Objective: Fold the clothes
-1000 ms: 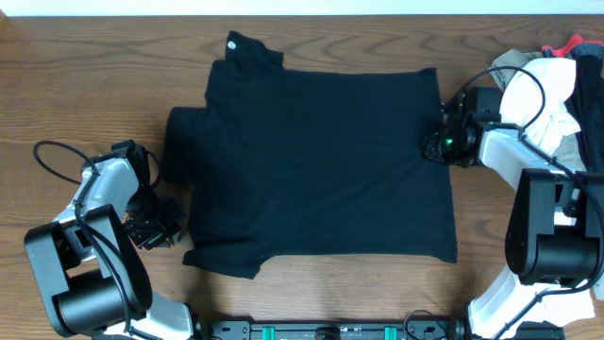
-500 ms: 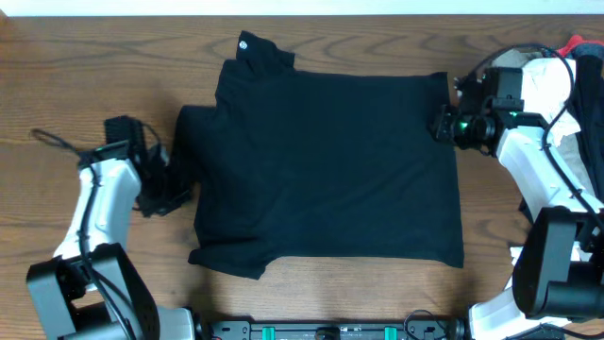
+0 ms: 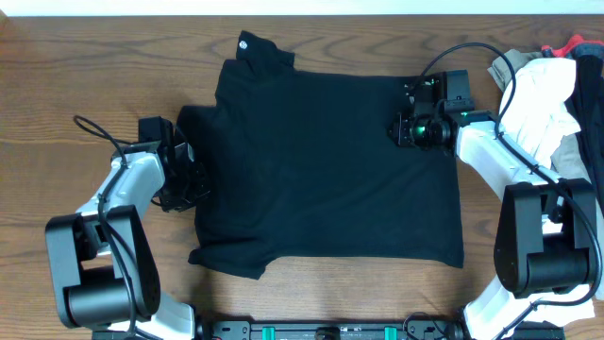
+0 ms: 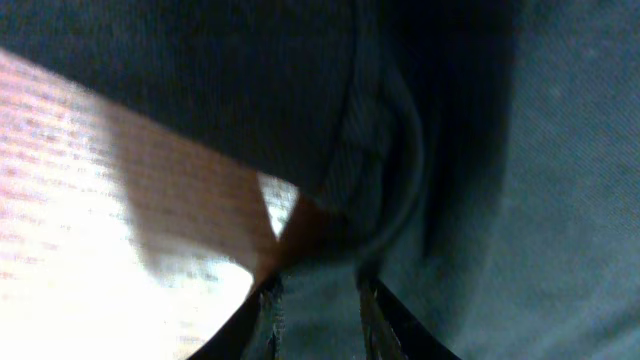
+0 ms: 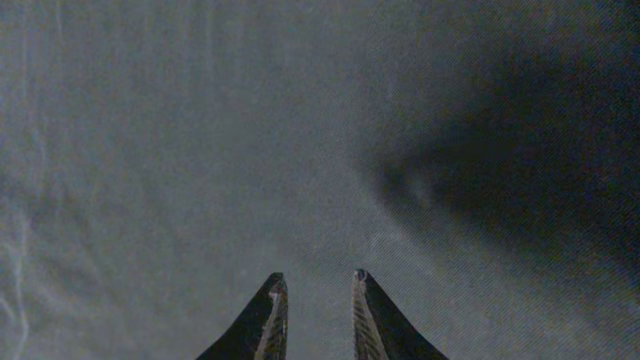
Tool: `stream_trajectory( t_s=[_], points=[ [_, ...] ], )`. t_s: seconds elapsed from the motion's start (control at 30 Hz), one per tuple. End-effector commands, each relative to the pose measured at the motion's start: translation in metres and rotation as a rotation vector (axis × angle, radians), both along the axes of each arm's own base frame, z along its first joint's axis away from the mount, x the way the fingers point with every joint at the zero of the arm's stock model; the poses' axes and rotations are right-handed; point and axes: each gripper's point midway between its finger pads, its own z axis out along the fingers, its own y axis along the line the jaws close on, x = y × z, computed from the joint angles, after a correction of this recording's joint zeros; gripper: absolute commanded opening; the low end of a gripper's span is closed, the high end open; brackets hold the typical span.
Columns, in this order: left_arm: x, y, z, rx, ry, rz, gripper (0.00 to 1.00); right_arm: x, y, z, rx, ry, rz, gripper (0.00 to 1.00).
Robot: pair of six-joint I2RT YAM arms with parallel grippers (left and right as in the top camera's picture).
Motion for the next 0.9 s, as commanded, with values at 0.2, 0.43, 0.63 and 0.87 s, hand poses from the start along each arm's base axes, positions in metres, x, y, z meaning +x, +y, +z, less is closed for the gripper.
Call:
stream_trajectory(
  t_s=[0.2,0.43,0.63,0.87],
  points=[
    [-0.008,0.014,-0.009,0.087,0.04,-0.018,0.06,0.005,-0.011,-0.005,-0.074,-0.015,-0.021,0.23],
    [-0.02,0.028,-0.012,0.171,0.092,0.02,0.06,0.006,-0.028,-0.019,-0.156,0.007,-0.072,0.24],
    [-0.036,0.04,-0.018,0.238,0.149,0.073,0.06,-0.004,-0.041,-0.056,-0.184,0.107,-0.094,0.21],
    [-0.049,0.052,-0.017,0.269,0.202,0.147,0.06,-0.018,-0.068,-0.091,-0.26,0.217,-0.175,0.17]
  ],
)
